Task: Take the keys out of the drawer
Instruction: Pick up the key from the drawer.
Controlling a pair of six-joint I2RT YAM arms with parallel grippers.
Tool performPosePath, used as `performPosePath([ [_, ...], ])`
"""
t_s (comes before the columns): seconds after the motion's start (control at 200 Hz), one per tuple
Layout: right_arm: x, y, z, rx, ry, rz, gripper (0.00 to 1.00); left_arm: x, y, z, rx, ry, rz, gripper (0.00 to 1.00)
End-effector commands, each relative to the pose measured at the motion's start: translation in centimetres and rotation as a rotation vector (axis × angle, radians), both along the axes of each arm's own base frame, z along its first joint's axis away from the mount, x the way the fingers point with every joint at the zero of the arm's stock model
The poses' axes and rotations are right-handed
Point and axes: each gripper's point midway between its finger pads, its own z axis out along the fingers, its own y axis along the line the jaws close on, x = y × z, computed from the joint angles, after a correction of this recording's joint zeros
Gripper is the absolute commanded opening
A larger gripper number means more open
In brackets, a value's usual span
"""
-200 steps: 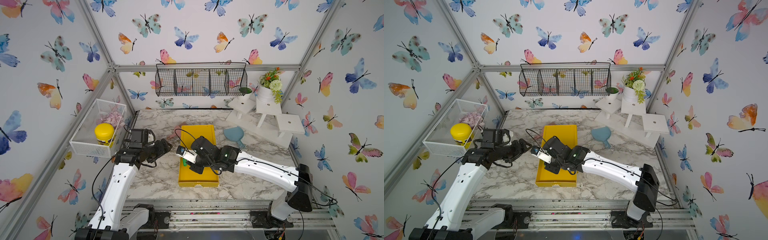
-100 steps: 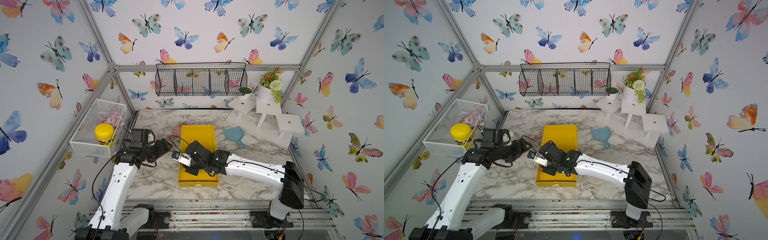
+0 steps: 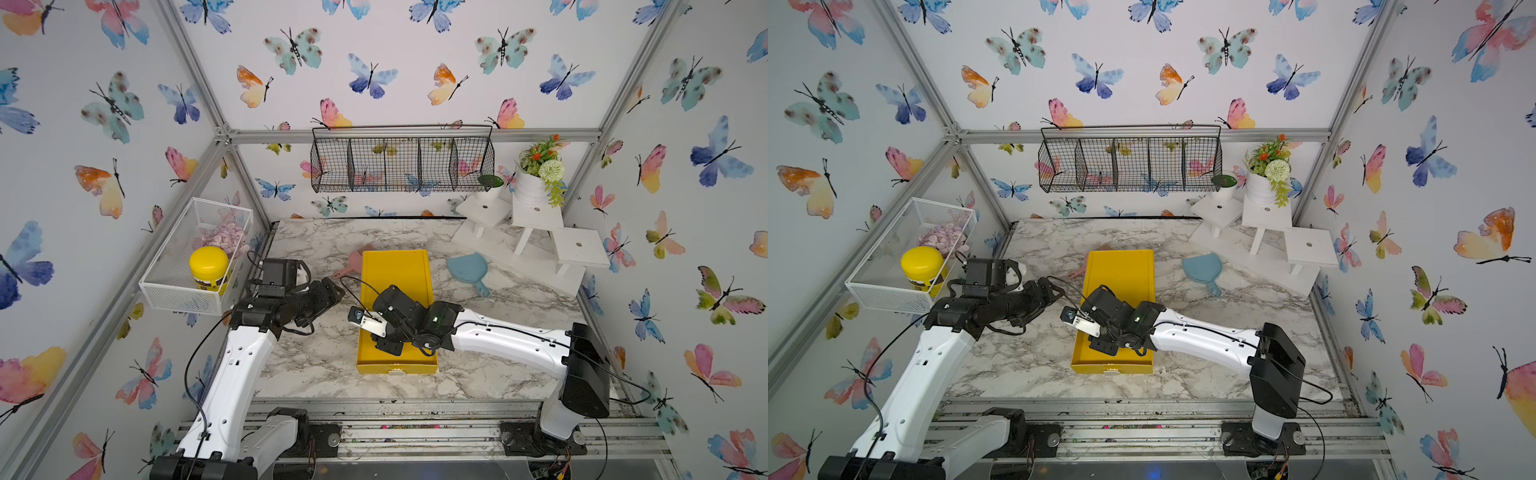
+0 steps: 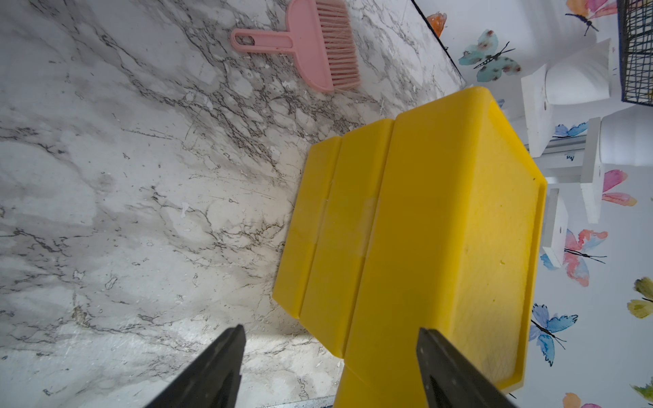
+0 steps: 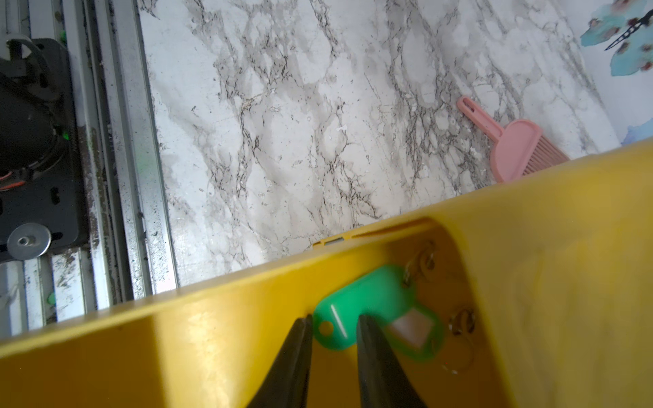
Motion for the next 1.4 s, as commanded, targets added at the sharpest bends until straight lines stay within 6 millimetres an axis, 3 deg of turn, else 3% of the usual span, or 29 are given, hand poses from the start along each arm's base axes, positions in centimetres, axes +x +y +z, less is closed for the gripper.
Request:
performPosePath([
  [0.0,-1.9,-2.5,-1.5,-0.085,0.095,0.0,0.28,-0.1,0.1,0.4,-0.006,-0.024,0.0,0.81],
  [0.245,-2.8,-4.8,-0.5,-0.092,0.108,-0.015,0.28,-0.1,-0.3,1.0,-0.021,-0.056,-0.027,0.81],
  [0.425,-1.4,-3.1,3.2,0.019,0.032,-0.035,0.3,0.2,-0.7,2.1,-0.029,-0.118,-0.053,0.8],
  [0.521,-0.6,-1.7,3.9,0.066,-0.001,-0.037,0.31,0.3,-0.6,2.6,-0.022,-0.143,-0.054,0.8],
  [0.736,0.9,0.6,2.3,0.055,-0.055,-0.025,0.32,0.3,-0.6,3.0,-0.025,-0.151,-0.051,0.8],
  [0.886,1.1,0.8,0.6,0.033,-0.061,-0.018,0.34,0.2,-0.6,2.9,-0.026,-0.148,-0.053,0.8],
  [1.046,-0.1,-0.9,-0.5,-0.019,-0.008,-0.005,0.33,0.3,-0.6,3.0,-0.026,-0.148,-0.053,0.8],
  [1.241,-1.9,-2.7,0.2,-0.025,0.047,0.016,0.33,0.5,-0.7,2.8,-0.025,-0.146,-0.063,0.8],
  [1.397,-2.1,-3.3,0.5,-0.038,0.062,0.013,0.33,0.6,-0.9,2.7,-0.023,-0.143,-0.075,0.8],
])
